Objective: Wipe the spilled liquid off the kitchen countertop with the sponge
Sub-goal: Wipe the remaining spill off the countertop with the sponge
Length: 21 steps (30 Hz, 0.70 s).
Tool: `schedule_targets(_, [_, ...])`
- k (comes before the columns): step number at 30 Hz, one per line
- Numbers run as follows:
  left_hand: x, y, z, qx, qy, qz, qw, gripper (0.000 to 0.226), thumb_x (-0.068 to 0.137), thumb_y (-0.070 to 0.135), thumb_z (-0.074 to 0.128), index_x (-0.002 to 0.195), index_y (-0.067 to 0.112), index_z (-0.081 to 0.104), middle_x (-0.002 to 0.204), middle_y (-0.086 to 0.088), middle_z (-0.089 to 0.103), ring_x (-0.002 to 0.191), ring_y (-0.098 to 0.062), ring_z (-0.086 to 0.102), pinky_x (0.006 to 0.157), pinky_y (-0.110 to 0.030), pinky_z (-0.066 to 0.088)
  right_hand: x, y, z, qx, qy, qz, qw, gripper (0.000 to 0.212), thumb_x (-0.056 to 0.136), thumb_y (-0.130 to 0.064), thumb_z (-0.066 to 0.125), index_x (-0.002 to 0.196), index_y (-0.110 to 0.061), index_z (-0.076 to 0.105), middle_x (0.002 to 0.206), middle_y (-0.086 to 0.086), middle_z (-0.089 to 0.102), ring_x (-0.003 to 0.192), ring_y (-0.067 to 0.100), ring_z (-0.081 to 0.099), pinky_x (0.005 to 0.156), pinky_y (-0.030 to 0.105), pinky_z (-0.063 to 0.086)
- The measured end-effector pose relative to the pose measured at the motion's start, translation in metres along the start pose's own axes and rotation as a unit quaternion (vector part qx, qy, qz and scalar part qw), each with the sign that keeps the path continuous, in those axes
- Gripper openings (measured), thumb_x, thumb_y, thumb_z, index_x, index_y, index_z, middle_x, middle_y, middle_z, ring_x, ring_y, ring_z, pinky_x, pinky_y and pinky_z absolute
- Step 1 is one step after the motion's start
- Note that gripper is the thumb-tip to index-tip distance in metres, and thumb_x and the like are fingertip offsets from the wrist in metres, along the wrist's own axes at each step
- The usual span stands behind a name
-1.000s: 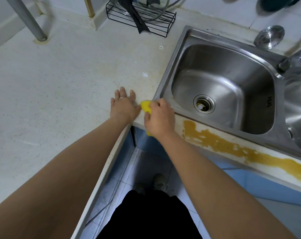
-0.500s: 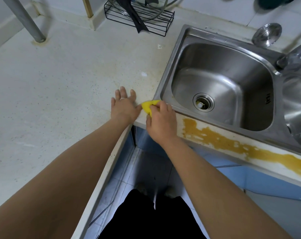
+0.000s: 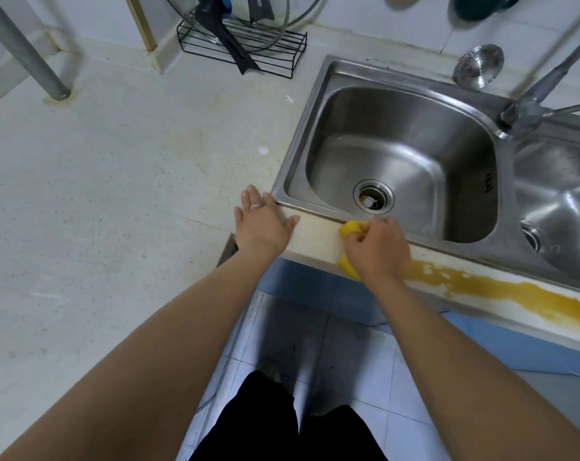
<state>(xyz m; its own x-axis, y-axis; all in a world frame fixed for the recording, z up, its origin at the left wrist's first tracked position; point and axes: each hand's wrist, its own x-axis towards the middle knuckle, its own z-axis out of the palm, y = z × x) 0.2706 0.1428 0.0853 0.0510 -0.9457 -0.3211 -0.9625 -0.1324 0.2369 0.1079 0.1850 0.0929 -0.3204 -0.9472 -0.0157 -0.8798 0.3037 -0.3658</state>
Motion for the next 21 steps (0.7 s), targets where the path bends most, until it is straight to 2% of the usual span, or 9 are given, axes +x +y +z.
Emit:
schedule_targets(3, [-0.013, 0.021, 0.006, -0.033, -0.014, -0.030, 0.999, 0.089, 0.093, 0.055, 0.041, 0.149, -0.001, 0.000, 0.157, -0.019, -0.006, 0.146, -0.030, -0.006, 0.118, -0.041, 0.004, -0.001, 0.001, -0.001, -0.005, -0.007, 0.001, 1.000, 0.024, 0.086, -0.018, 0.048, 0.102, -0.003, 0.057, 0.108, 0.012, 0.051, 0.097, 0.028, 0.050, 0.077, 0.034, 0.040])
schedule_targets(8, [-0.022, 0.035, 0.011, -0.052, -0.015, -0.056, 0.997, 0.098, 0.090, 0.055, 0.049, 0.148, -0.003, -0.005, 0.157, -0.018, -0.009, 0.146, -0.030, -0.008, 0.118, -0.040, 0.002, -0.014, -0.010, 0.009, -0.023, -0.029, -0.150, 0.988, 0.025, 0.087, -0.020, 0.048, 0.105, -0.005, 0.057, 0.113, 0.014, 0.049, 0.102, 0.030, 0.046, 0.083, 0.037, 0.038])
schedule_targets(10, [-0.022, 0.035, 0.011, -0.056, -0.015, -0.055, 0.997, 0.098, 0.090, 0.055, 0.049, 0.148, -0.002, -0.004, 0.157, -0.018, -0.009, 0.146, -0.030, -0.008, 0.118, -0.040, 0.002, -0.010, 0.010, 0.000, -0.031, -0.025, -0.119, 0.992, 0.026, 0.086, -0.018, 0.049, 0.107, -0.005, 0.056, 0.112, 0.014, 0.051, 0.101, 0.031, 0.047, 0.082, 0.037, 0.038])
schedule_targets(13, [-0.023, 0.034, 0.012, -0.051, -0.015, -0.049, 0.997, 0.098, 0.090, 0.056, 0.048, 0.148, -0.001, -0.005, 0.157, -0.017, -0.009, 0.146, -0.030, -0.008, 0.118, -0.040, 0.002, -0.004, 0.042, -0.014, 0.000, 0.004, 0.005, 1.000, 0.024, 0.085, -0.015, 0.049, 0.105, -0.003, 0.056, 0.111, 0.015, 0.051, 0.101, 0.031, 0.049, 0.079, 0.034, 0.038])
schedule_targets(15, [-0.022, 0.034, 0.013, -0.050, -0.015, -0.052, 0.997, 0.098, 0.090, 0.056, 0.048, 0.148, -0.001, -0.006, 0.157, -0.017, -0.010, 0.146, -0.029, -0.008, 0.118, -0.040, 0.002, -0.002, 0.034, -0.013, 0.013, -0.010, 0.016, 1.000, 0.026, 0.085, -0.014, 0.049, 0.108, -0.003, 0.055, 0.114, 0.015, 0.050, 0.104, 0.031, 0.048, 0.083, 0.035, 0.038])
schedule_targets(17, [-0.021, 0.035, 0.014, -0.052, -0.016, -0.057, 0.997, 0.098, 0.090, 0.055, 0.049, 0.148, -0.001, -0.006, 0.157, -0.017, -0.010, 0.146, -0.029, -0.009, 0.118, -0.040, 0.002, -0.005, 0.012, -0.003, 0.029, -0.039, -0.056, 0.997, 0.029, 0.084, -0.016, 0.051, 0.110, -0.003, 0.056, 0.116, 0.015, 0.049, 0.107, 0.031, 0.046, 0.087, 0.035, 0.038])
schedule_targets(19, [-0.019, 0.034, 0.014, -0.057, -0.015, -0.057, 0.997, 0.097, 0.090, 0.053, 0.049, 0.148, -0.002, -0.005, 0.157, -0.017, -0.010, 0.146, -0.029, -0.008, 0.118, -0.041, 0.002, -0.014, -0.003, 0.007, 0.029, -0.062, -0.166, 0.984, 0.032, 0.083, -0.019, 0.054, 0.111, -0.005, 0.059, 0.117, 0.014, 0.050, 0.108, 0.031, 0.046, 0.088, 0.035, 0.037])
schedule_targets(21, [-0.019, 0.033, 0.015, -0.055, -0.010, -0.054, 0.997, 0.097, 0.090, 0.054, 0.049, 0.148, -0.003, -0.004, 0.157, -0.018, -0.009, 0.146, -0.030, -0.008, 0.118, -0.041, 0.002, -0.014, 0.006, 0.007, 0.014, -0.065, -0.206, 0.976, 0.033, 0.081, -0.019, 0.056, 0.112, -0.008, 0.061, 0.117, 0.012, 0.053, 0.107, 0.032, 0.048, 0.088, 0.036, 0.037])
